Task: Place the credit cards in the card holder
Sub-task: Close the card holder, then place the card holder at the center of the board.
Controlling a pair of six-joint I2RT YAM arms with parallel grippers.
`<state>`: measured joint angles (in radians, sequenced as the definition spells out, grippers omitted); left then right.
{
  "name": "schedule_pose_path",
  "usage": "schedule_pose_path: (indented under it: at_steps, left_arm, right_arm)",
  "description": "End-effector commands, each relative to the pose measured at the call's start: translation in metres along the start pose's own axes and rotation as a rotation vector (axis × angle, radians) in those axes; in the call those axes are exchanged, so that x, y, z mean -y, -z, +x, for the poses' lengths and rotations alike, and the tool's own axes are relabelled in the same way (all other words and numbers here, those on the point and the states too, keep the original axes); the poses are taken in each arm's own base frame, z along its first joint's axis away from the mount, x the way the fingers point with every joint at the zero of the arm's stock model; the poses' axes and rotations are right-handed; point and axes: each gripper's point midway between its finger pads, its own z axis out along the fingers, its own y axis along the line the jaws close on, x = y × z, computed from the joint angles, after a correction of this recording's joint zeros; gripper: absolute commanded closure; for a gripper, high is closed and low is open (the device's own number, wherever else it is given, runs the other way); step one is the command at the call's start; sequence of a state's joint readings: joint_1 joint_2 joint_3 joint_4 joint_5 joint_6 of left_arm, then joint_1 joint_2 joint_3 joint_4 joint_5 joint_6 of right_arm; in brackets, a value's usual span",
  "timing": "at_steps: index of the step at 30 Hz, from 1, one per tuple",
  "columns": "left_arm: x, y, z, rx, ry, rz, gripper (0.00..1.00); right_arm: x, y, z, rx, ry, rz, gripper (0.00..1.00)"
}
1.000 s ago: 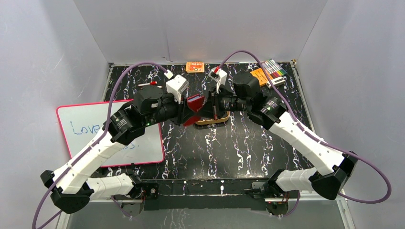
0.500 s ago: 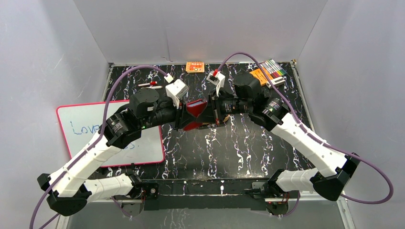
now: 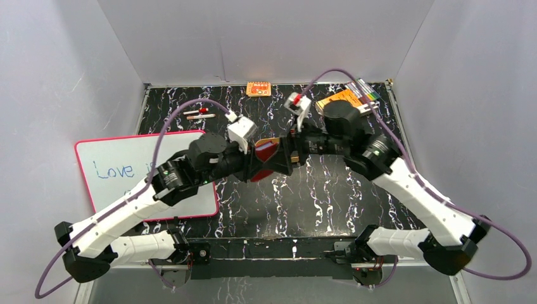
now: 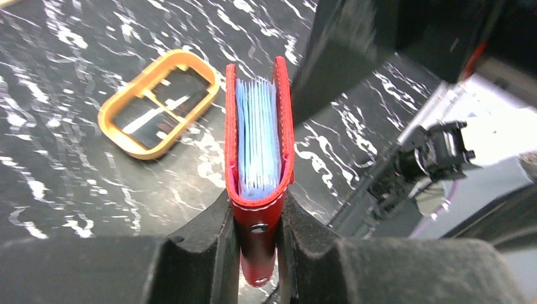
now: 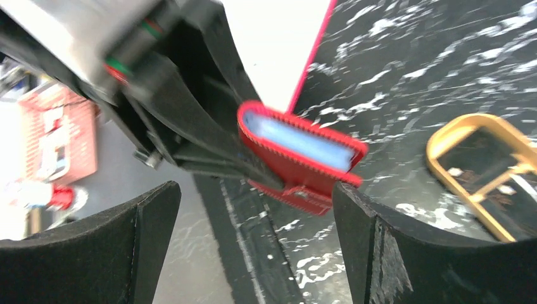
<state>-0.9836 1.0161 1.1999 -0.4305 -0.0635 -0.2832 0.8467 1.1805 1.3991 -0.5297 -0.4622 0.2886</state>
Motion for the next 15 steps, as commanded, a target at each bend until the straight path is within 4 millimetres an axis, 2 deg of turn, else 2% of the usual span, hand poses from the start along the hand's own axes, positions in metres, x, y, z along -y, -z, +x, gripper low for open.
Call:
schedule_pose_path:
  at_steps: [1,6,10,15]
  left_arm:
    - [0.028,-0.027,0.043,-0.122,0.075,0.143,1.00]
    - [0.048,-0.070,0.101,-0.256,0.168,0.268,1.00]
    - [0.050,-0.100,0.148,-0.354,0.226,0.299,1.00]
    - [0.046,-0.130,0.200,-0.488,0.278,0.288,1.00]
  right_arm:
    - [0.011,0.053,-0.041,0.255,0.129,0.210,0.02]
    - [0.030,0.077,-0.033,0.425,0.105,0.326,0.02]
    - [0.048,0.076,-0.021,0.414,0.064,0.398,0.02]
    - [0.052,0.075,-0.019,0.431,0.046,0.407,0.03]
